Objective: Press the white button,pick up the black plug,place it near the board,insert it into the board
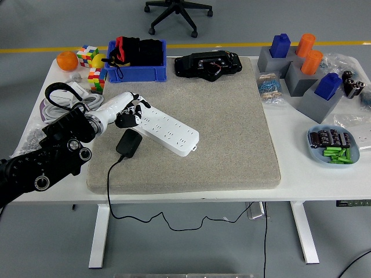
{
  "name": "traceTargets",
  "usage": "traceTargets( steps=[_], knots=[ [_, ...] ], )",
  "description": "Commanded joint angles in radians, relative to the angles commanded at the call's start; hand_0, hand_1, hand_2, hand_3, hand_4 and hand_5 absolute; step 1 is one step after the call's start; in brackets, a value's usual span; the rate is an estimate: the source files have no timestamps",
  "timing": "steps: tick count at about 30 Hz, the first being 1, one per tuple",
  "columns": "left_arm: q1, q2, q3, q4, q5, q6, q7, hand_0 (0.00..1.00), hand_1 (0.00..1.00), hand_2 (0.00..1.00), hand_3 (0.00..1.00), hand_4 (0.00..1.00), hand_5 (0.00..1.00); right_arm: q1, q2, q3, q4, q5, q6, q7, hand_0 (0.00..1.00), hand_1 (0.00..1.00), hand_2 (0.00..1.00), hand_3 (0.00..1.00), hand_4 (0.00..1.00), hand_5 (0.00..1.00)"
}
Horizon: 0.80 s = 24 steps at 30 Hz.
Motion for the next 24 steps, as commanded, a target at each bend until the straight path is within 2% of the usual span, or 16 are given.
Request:
traceTargets(
  steps=[3,9,14,17,24],
  knots=[
    [-0.017,-0.011,0.016,0.029,-0.001,0.000,0.002,0.002,0.002,0.102,0.661,0.002,0.002,0.001,-0.001,-0.002,0.001,0.001,0.000,0.000,0.576,0.534,0.550,0.543,0.645,0.383],
    [-0.074,-0.060,0.081,0.145,0.017,-0.012,0.020,0.002,0.002,0.098,0.662,0.002,0.002,0.005,-0.001,-0.010,0.001,0.003,0.001,0.000,0.574,0.534,0.550,0.543,0.645,0.383],
    [-0.098,-0.087,0.113,0.211,0.021,-0.019,0.026,0.002,0.002,0.094,0.657,0.002,0.002,0.008,-0.005,-0.015,0.000,0.005,0.000,0.000,0.575,0.534,0.550,0.543,0.644,0.383],
    [-0.103,-0.095,0.124,0.234,0.030,-0.023,0.029,0.002,0.002,0.094,0.657,0.002,0.002,0.009,-0.006,-0.018,0.000,0.006,0.000,0.001,0.575,0.534,0.550,0.543,0.644,0.383],
    [-0.108,-0.104,0.150,0.243,0.044,-0.027,0.038,0.002,0.002,0.091,0.653,0.002,0.002,0.007,-0.005,-0.020,-0.001,0.005,0.000,0.000,0.575,0.533,0.550,0.542,0.644,0.382]
  ],
)
